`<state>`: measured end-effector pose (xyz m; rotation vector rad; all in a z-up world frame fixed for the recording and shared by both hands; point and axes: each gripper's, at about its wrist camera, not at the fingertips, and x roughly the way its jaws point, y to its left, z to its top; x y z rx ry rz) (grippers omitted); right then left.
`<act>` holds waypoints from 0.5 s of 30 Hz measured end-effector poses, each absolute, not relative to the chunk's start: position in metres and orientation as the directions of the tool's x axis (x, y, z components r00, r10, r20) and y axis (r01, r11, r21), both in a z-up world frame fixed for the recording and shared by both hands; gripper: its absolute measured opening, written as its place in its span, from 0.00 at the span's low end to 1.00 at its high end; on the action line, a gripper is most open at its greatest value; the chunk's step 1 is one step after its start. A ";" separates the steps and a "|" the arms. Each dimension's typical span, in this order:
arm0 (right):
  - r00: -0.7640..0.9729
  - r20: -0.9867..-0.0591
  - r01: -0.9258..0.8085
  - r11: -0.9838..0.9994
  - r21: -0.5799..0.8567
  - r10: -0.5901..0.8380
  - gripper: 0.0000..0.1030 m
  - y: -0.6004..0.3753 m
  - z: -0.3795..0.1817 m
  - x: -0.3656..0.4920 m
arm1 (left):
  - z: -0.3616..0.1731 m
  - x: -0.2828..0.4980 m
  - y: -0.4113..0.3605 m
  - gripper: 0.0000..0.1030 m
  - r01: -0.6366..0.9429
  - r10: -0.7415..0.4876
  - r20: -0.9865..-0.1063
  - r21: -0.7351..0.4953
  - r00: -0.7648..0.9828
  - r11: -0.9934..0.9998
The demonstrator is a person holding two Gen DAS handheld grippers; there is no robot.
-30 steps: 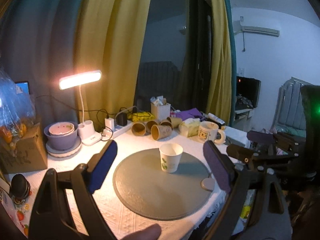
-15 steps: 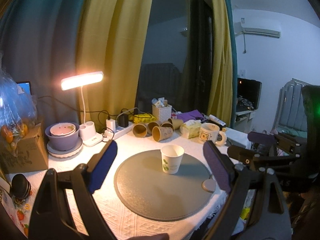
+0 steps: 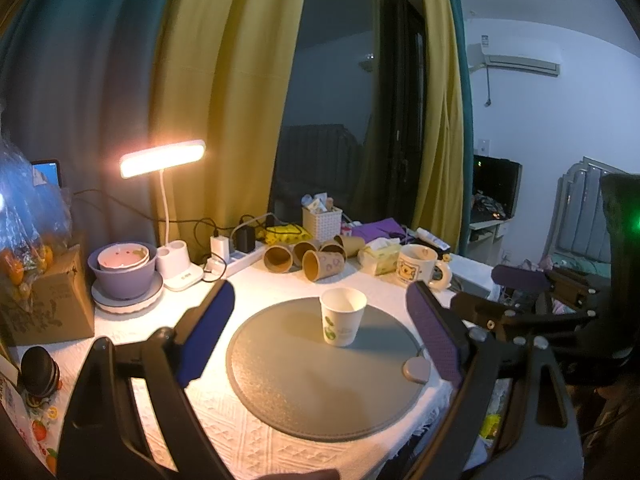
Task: Flip cup upright
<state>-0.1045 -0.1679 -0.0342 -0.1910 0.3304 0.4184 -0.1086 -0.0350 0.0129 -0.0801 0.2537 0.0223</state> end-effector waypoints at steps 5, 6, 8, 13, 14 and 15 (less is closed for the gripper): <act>0.863 -0.351 -0.426 0.898 -0.114 0.364 0.71 -0.168 -0.034 -0.104 | 0.012 -0.109 -0.038 0.86 -0.026 0.006 -0.253 -0.077 0.968 0.997; 0.862 -0.352 -0.426 0.898 -0.114 0.364 0.71 -0.168 -0.034 -0.104 | 0.012 -0.109 -0.038 0.86 -0.027 0.007 -0.253 -0.078 0.968 0.997; 0.862 -0.351 -0.426 0.897 -0.114 0.365 0.71 -0.168 -0.033 -0.104 | 0.012 -0.109 -0.039 0.86 -0.029 0.009 -0.253 -0.079 0.968 0.996; 0.862 -0.352 -0.425 0.898 -0.114 0.364 0.71 -0.167 -0.034 -0.104 | 0.012 -0.109 -0.037 0.86 -0.028 0.007 -0.253 -0.078 0.967 0.997; 0.863 -0.352 -0.425 0.898 -0.114 0.363 0.71 -0.167 -0.033 -0.104 | 0.012 -0.109 -0.037 0.86 -0.028 0.008 -0.253 -0.078 0.968 0.997; 0.862 -0.352 -0.425 0.898 -0.113 0.364 0.71 -0.167 -0.034 -0.105 | 0.012 -0.110 -0.038 0.86 -0.028 0.007 -0.253 -0.079 0.968 0.996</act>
